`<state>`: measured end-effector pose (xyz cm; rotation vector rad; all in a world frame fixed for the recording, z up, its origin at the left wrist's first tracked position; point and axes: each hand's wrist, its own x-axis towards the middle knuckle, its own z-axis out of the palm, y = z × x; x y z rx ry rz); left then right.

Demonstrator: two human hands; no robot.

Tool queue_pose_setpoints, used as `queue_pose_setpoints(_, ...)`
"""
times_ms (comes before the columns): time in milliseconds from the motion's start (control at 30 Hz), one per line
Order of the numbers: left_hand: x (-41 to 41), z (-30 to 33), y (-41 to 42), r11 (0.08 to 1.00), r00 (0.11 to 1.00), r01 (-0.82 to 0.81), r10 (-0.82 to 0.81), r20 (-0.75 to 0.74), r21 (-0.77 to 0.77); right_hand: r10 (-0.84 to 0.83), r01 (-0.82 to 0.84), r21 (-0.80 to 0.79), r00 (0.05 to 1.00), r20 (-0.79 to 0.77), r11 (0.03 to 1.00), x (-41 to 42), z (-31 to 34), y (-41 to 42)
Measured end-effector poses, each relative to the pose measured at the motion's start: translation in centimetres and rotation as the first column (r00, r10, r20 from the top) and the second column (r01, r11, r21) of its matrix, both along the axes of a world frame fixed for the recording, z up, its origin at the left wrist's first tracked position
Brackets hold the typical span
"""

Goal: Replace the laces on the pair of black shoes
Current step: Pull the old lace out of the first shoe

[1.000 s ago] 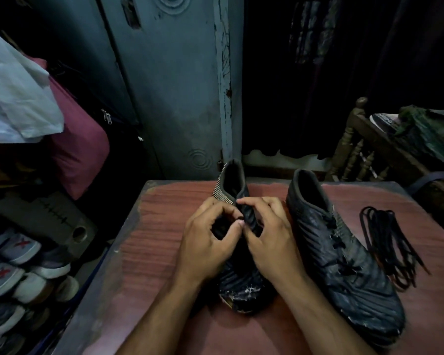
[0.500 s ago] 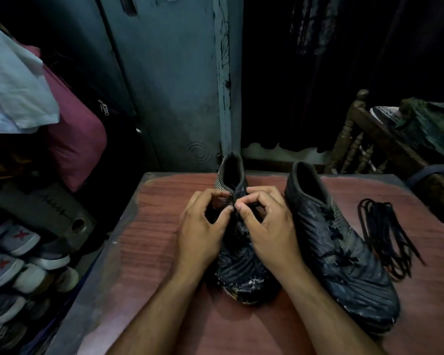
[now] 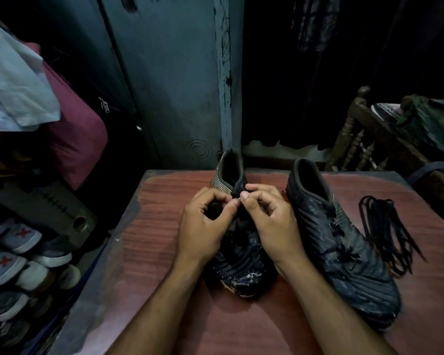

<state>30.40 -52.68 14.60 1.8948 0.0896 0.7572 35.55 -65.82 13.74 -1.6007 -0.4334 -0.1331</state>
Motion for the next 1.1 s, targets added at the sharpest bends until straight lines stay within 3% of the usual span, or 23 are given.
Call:
queue_pose_setpoints(200,-0.2,-0.1,-0.3,0.978,0.978,0.203,-0.200,-0.064,0.053,-0.004,0.007,0.037,0.996,-0.086,0.999,0.0,0.0,0.1)
queue_pose_setpoints(367,-0.4,-0.3,0.3,0.955,0.956,0.266,-0.244,-0.162,0.132,-0.047,0.043,-0.108,0.998,-0.042,0.993,0.6,-0.4,-0.1)
queue_pose_setpoints(467,-0.6,0.3,0.7,0.937,0.936,0.324,-0.297,-0.190,0.130,-0.029,0.022,-0.114,0.998,-0.052,0.993,0.6,-0.2,-0.4)
queue_pose_setpoints(567,-0.3,0.2,1.3,0.963,0.958,0.223,-0.245,-0.150,-0.149,0.038,-0.044,-0.073,0.996,-0.081,0.996,0.3,0.2,-0.6)
queue_pose_setpoints(633,0.1,0.2,1.2,0.947,0.966,0.100,-0.166,-0.198,-0.304,0.091,-0.097,-0.048,0.990,-0.104,0.994,0.1,0.5,-0.6)
queue_pose_setpoints(767,-0.1,0.8,0.2,0.927,0.963,0.111,-0.190,-0.193,-0.359,0.136,-0.144,-0.066,0.985,-0.109,0.987,0.0,0.8,-0.8)
queue_pose_setpoints(967,-0.5,1.2,0.5,0.800,0.915,0.236,-0.374,-0.151,-0.552,0.136,-0.141,-0.039,0.984,-0.117,0.989,0.1,0.5,-0.8)
queue_pose_setpoints(1100,-1.2,1.6,1.1,0.786,0.848,0.380,-0.507,-0.157,-0.487,0.075,-0.081,-0.044,0.988,-0.131,0.996,-0.1,0.8,-0.7)
